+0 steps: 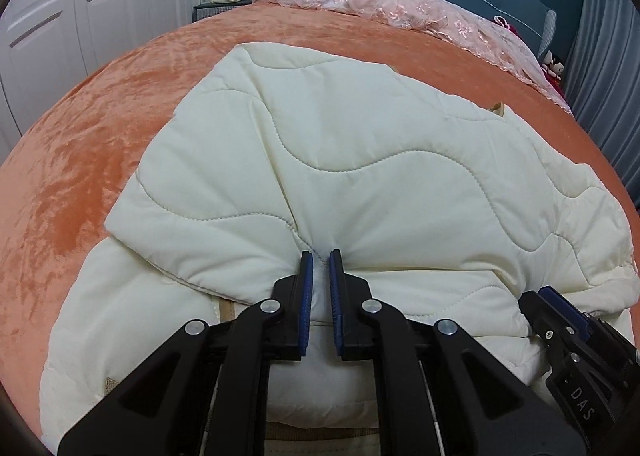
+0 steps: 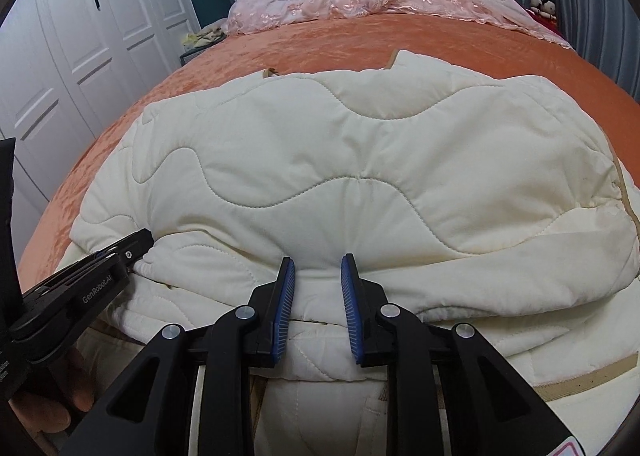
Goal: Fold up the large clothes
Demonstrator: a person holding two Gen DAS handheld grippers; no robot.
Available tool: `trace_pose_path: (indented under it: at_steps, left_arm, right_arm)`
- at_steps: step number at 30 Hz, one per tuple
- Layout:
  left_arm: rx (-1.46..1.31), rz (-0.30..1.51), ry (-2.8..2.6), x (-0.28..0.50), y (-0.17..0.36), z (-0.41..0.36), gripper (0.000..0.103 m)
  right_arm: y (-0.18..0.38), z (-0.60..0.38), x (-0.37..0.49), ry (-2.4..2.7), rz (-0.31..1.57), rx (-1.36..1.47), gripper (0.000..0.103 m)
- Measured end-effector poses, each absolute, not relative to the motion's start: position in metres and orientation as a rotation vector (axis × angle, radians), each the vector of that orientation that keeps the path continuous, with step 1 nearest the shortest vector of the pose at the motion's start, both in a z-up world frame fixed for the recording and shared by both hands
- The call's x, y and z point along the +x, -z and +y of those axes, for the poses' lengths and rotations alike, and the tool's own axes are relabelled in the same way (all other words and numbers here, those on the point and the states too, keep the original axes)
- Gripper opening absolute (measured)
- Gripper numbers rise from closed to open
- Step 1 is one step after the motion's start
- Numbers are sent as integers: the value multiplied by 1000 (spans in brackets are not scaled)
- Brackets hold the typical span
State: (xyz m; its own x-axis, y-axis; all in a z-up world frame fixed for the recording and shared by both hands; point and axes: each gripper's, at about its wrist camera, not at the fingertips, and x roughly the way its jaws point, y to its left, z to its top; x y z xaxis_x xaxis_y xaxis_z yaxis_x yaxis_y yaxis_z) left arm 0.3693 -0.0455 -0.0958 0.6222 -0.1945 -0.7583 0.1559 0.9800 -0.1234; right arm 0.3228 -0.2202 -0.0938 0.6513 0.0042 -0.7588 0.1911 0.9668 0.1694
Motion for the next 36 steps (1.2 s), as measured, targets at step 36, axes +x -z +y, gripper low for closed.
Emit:
trace_pose_path:
  at_steps: [36]
  left_arm:
    - [-410, 1066, 212, 608, 95, 25, 15]
  right_arm:
    - [98, -227, 614, -106, 1051, 548, 25]
